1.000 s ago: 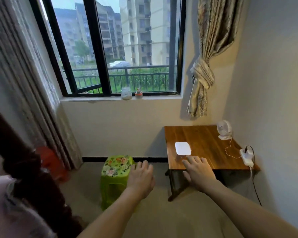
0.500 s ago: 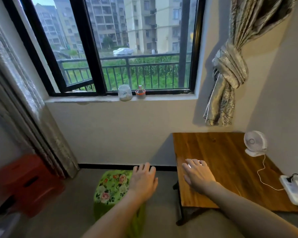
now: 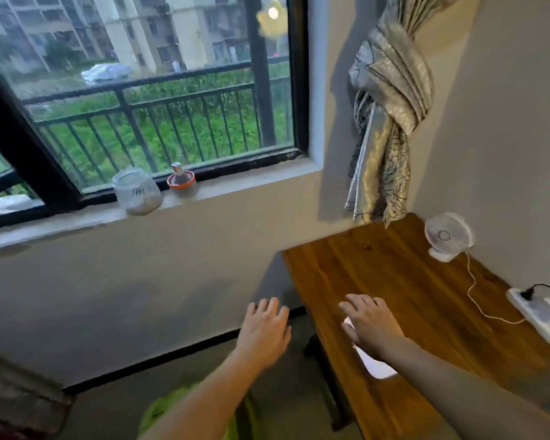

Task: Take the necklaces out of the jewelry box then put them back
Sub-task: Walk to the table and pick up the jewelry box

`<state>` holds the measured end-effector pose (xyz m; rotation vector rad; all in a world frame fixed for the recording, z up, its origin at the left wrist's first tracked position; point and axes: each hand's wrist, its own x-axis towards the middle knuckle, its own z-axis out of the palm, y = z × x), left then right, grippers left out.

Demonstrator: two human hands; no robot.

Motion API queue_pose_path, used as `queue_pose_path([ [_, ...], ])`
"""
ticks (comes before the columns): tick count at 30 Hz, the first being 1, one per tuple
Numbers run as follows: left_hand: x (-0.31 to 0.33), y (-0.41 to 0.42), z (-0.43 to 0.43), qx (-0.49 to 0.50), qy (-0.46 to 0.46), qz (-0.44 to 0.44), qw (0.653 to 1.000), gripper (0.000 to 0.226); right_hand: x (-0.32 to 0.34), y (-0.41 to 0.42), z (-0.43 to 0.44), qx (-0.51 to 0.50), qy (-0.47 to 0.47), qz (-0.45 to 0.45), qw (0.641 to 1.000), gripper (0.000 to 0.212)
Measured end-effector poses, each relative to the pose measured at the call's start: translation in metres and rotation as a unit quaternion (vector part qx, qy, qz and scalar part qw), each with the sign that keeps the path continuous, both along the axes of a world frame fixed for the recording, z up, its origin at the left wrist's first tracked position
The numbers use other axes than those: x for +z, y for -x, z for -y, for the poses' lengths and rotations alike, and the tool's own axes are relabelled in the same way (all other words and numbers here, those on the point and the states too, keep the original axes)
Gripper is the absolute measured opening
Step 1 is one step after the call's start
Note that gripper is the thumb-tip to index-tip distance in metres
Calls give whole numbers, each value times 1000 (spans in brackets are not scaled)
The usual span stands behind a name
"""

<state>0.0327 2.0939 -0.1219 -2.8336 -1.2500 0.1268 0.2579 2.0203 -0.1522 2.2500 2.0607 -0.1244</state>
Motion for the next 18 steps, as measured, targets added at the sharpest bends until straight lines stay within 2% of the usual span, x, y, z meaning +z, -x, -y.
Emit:
queue_pose_path([
  [6,-24,-66,-68,-96,43,1,994,40,-19,-39,-19,-91,40,-25,995,51],
  [18,-85,-182,-140,-188,134,-88,969,50,-98,-110,-45,-253,103,-107,956,50],
])
